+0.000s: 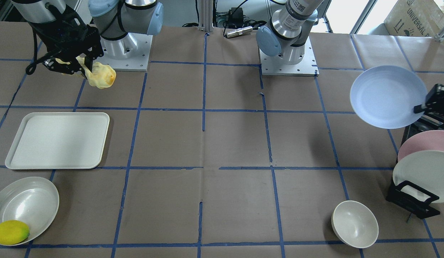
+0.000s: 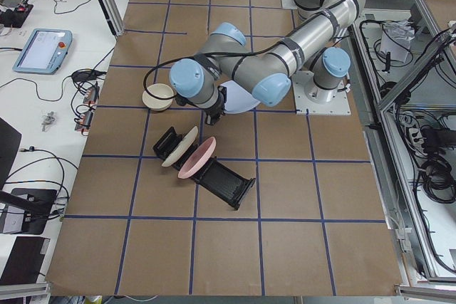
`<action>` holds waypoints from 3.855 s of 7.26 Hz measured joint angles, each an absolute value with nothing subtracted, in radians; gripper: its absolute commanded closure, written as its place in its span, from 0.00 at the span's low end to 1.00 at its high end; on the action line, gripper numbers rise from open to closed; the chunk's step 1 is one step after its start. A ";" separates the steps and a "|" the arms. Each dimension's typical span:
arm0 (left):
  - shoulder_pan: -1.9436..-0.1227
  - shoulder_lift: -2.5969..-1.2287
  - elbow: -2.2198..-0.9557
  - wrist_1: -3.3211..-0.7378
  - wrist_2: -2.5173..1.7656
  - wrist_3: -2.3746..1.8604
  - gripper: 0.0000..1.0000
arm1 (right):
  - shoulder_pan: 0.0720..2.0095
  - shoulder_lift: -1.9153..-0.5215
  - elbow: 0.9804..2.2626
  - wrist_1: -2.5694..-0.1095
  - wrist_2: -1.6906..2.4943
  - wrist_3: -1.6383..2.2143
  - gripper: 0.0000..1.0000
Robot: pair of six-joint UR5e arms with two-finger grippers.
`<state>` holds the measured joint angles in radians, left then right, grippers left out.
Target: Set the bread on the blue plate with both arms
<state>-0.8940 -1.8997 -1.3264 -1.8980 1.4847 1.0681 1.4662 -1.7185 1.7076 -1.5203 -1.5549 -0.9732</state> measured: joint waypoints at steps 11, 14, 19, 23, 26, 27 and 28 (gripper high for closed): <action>-1.613 -2.000 -1.619 -1.295 1.227 -0.066 0.44 | 1.532 -1.583 1.601 -1.580 -1.535 -0.838 0.91; -1.635 -2.041 -1.620 -1.224 1.220 -0.189 0.00 | 1.645 -1.442 1.547 -1.692 -1.534 -0.744 0.90; -1.581 -1.980 -1.618 -1.221 1.268 -0.098 0.00 | 1.821 -1.196 1.491 -1.885 -1.537 -0.654 0.89; -1.477 -1.872 -1.620 -1.324 1.433 0.056 0.00 | 1.959 -1.069 1.392 -1.915 -1.570 -0.495 0.81; -1.478 -1.777 -1.549 -1.446 1.557 0.095 0.00 | 2.060 -0.979 1.337 -1.924 -1.614 -0.297 0.01; -1.504 -1.757 -1.515 -1.479 1.576 0.096 0.00 | 2.081 -0.967 1.340 -1.926 -1.617 -0.245 0.00; -1.530 -1.748 -1.487 -1.502 1.589 0.096 0.00 | 2.086 -0.963 1.342 -1.922 -1.619 -0.223 0.00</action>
<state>-1.5305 -1.7480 -1.4872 -1.5021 1.5891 0.0965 2.0865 -0.9626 1.3416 -1.9225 -1.6185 -0.2226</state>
